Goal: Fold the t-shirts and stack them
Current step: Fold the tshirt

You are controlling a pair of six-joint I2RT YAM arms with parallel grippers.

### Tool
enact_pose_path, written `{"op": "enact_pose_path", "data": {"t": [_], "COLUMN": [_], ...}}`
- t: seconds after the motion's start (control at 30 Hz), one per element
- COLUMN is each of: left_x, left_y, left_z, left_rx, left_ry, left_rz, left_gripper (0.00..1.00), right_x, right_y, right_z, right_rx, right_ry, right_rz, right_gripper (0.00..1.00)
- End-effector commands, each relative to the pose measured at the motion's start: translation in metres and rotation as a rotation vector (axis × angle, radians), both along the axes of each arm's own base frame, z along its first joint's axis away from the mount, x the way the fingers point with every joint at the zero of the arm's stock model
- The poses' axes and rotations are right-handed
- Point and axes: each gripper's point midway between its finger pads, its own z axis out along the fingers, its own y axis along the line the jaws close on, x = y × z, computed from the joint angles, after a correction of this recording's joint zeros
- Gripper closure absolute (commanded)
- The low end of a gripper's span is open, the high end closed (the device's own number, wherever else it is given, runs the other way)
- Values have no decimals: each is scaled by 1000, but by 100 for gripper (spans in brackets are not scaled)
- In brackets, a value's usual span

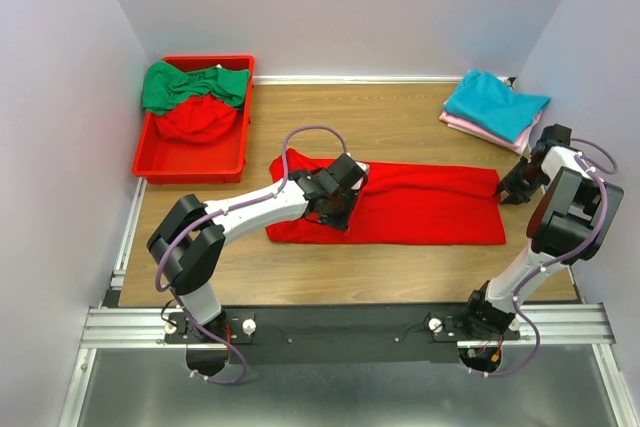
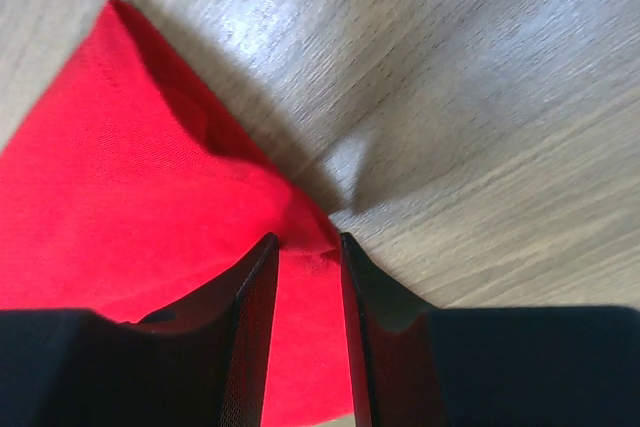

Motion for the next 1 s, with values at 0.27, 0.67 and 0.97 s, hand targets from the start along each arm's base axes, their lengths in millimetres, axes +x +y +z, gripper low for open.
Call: {"op": "enact_pose_path", "data": {"t": [0.27, 0.67, 0.97], "left_x": [0, -2, -4], "left_y": [-9, -6, -1], "left_z": [-4, -3, 1], "left_rx": [2, 13, 11], "left_ry": [18, 30, 27], "left_rz": [-13, -5, 23], "left_gripper": [100, 100, 100], "right_x": [4, 10, 15], "right_y": [-9, -21, -28], "right_z": [-23, -6, 24], "right_rx": [-13, -75, -119], "right_ry": [30, -1, -46], "right_rz": [4, -20, -43], "right_gripper": [60, 83, 97]}}
